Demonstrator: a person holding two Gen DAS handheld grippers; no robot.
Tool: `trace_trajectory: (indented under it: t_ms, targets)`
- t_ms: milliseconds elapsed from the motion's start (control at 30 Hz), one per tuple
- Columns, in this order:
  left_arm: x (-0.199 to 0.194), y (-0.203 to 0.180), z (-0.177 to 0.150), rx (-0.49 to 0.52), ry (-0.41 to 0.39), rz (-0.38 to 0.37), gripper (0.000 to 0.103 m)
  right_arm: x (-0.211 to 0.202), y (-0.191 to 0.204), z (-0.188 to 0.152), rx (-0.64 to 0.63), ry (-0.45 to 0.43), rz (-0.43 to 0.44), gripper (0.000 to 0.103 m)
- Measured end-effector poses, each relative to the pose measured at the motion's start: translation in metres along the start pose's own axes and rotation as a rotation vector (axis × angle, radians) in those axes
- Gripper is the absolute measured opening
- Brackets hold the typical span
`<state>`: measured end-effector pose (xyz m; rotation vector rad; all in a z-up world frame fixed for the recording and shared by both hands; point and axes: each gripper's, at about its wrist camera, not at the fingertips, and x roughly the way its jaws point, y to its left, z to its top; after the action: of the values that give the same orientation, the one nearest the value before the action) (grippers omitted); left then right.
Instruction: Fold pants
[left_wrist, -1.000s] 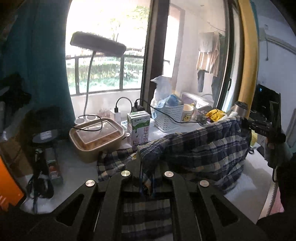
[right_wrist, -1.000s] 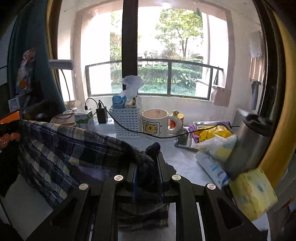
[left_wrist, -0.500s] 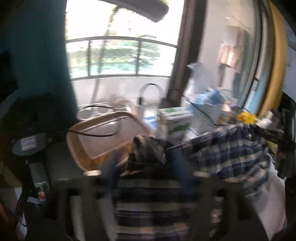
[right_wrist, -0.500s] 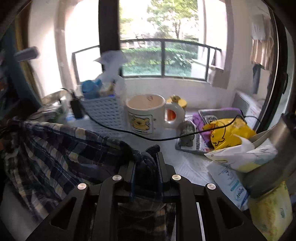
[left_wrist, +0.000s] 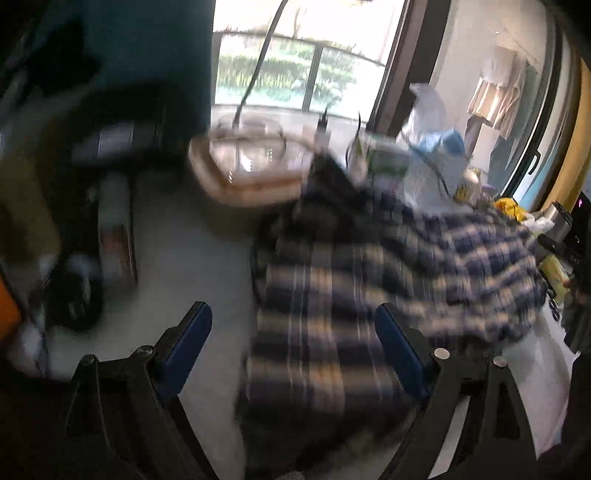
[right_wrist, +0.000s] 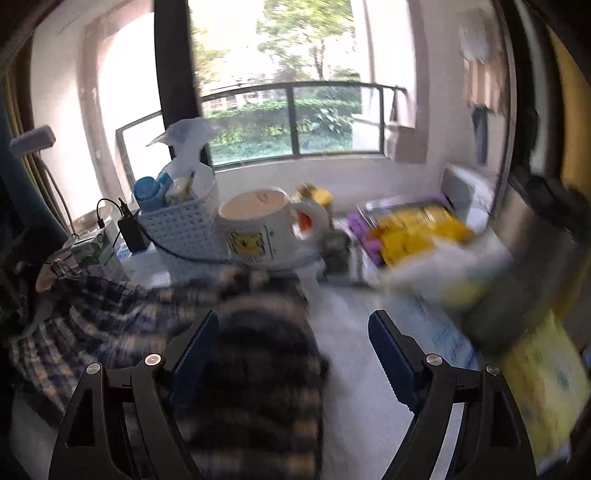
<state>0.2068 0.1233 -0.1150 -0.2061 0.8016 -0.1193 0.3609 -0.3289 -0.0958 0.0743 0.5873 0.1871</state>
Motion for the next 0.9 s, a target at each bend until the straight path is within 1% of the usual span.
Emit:
trace_trajectory:
  t_ms: [67, 133, 167, 233, 267, 300, 333, 367, 400, 433, 467, 500, 533, 567, 633, 700, 800, 900]
  targets:
    - [0.000, 0.004, -0.012, -0.043, 0.026, -0.019, 0.089, -0.011, -0.013, -0.019, 0.061, 0.029, 0.012, 0.085]
    - [0.000, 0.007, -0.021, -0.083, 0.040, -0.058, 0.089, -0.019, -0.021, -0.037, 0.109, 0.065, 0.030, 0.085]
    - [0.001, 0.006, -0.025, -0.086, 0.041, -0.080, 0.089, -0.022, -0.023, -0.048, 0.123, 0.090, 0.048, 0.085]
    - [0.002, 0.003, -0.029, -0.061, 0.043, -0.072, 0.089, -0.023, -0.024, -0.061, 0.131, 0.117, 0.075, 0.085]
    - [0.003, -0.002, -0.031, -0.036, 0.046, -0.065, 0.087, -0.023, -0.023, -0.068, 0.141, 0.130, 0.090, 0.085]
    - [0.004, -0.006, -0.033, -0.013, 0.047, -0.066, 0.078, -0.021, -0.022, -0.072, 0.157, 0.141, 0.104, 0.084]
    - [0.006, -0.010, -0.036, -0.004, 0.059, -0.071, 0.072, -0.018, -0.020, -0.076, 0.188, 0.154, 0.131, 0.084]
    - [0.007, -0.011, -0.036, -0.001, 0.065, -0.074, 0.055, -0.015, -0.019, -0.079, 0.211, 0.167, 0.154, 0.081]
    - [0.007, -0.014, -0.039, 0.008, 0.072, -0.084, 0.036, -0.008, -0.016, -0.083, 0.246, 0.193, 0.191, 0.065]
    - [0.007, -0.017, -0.041, 0.014, 0.078, -0.091, 0.030, -0.002, -0.013, -0.086, 0.279, 0.216, 0.214, 0.060]
    - [0.007, -0.019, -0.042, 0.015, 0.080, -0.093, 0.022, -0.004, -0.010, -0.088, 0.278, 0.193, 0.193, 0.044]
    - [0.005, -0.022, -0.045, 0.019, 0.081, -0.096, 0.016, -0.003, -0.006, -0.088, 0.271, 0.202, 0.189, 0.026]
    - [0.002, -0.025, -0.048, 0.024, 0.081, -0.096, 0.013, -0.003, -0.004, -0.088, 0.271, 0.206, 0.203, 0.026]
    - [-0.002, -0.027, -0.050, 0.027, 0.080, -0.095, 0.012, -0.006, -0.002, -0.087, 0.258, 0.192, 0.202, 0.024]
    - [-0.011, -0.030, -0.053, 0.026, 0.076, -0.101, 0.012, -0.019, 0.004, -0.084, 0.174, 0.163, 0.169, 0.022]
    - [-0.025, -0.031, -0.060, 0.001, 0.065, -0.111, 0.012, -0.031, 0.003, -0.079, 0.130, 0.142, 0.145, 0.022]
    - [-0.043, -0.033, -0.074, -0.024, 0.061, -0.099, 0.012, -0.049, -0.007, -0.072, 0.121, 0.120, 0.142, 0.022]
    - [-0.057, -0.038, -0.090, -0.030, 0.084, -0.108, 0.012, -0.067, -0.016, -0.069, 0.087, 0.107, 0.116, 0.022]
